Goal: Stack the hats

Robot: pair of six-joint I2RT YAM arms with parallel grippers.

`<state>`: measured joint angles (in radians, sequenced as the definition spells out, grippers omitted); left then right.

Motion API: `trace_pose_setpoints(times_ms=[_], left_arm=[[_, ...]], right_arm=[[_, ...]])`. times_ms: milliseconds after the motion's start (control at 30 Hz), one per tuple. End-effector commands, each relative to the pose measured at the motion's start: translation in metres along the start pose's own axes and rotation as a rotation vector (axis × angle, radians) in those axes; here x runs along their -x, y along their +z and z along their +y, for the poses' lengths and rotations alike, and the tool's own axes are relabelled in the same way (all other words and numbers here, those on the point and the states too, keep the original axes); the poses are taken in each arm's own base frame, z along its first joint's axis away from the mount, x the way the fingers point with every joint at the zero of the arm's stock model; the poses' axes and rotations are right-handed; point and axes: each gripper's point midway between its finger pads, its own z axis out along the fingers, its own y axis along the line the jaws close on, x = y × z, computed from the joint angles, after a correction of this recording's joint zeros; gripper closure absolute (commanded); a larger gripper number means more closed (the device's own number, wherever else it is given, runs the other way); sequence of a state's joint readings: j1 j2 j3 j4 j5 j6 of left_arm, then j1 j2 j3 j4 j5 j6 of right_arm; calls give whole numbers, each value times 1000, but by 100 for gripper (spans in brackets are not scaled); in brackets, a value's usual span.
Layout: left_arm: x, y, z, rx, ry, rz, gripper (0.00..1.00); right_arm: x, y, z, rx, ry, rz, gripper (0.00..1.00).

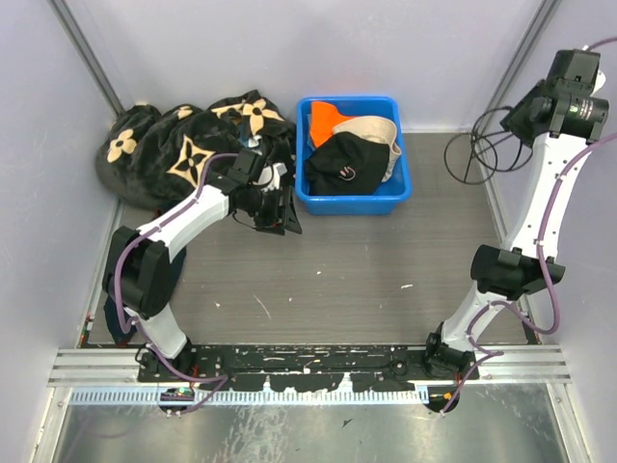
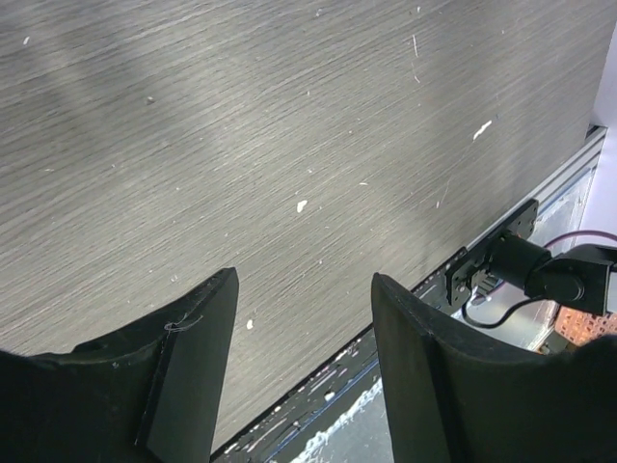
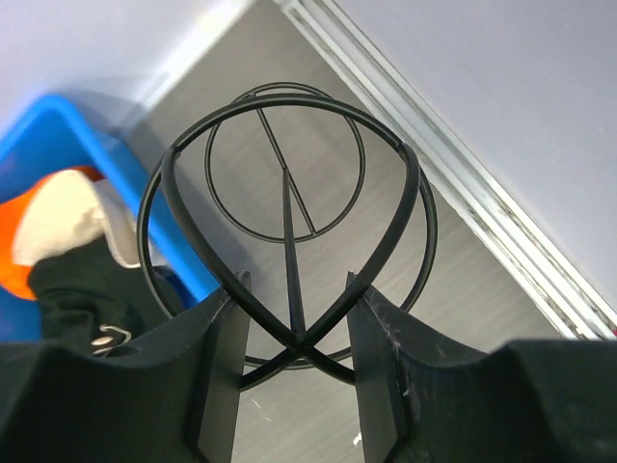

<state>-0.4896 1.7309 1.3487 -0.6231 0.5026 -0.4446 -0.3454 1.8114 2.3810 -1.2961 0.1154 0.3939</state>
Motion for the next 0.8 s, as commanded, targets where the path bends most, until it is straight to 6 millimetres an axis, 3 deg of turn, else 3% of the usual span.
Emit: trace_pose_setpoints(times_ms=[0, 200, 367, 533, 767], left_arm=[[9, -18, -3, 10, 9, -25, 35], [9, -28, 5, 41, -5, -43, 35], [11, -37, 13, 79, -16, -73, 35], [20, -50, 29, 129, -82, -136, 35], [33, -80, 65, 260, -190, -231, 35]], right_arm=[[15, -34, 38, 114, -40, -80, 95], [10, -59, 90, 336, -80, -134, 96], [21, -108, 130, 601, -109, -236, 99], [2, -159, 177, 829, -213, -260, 99], [-30, -201, 206, 1035, -283, -203, 99]])
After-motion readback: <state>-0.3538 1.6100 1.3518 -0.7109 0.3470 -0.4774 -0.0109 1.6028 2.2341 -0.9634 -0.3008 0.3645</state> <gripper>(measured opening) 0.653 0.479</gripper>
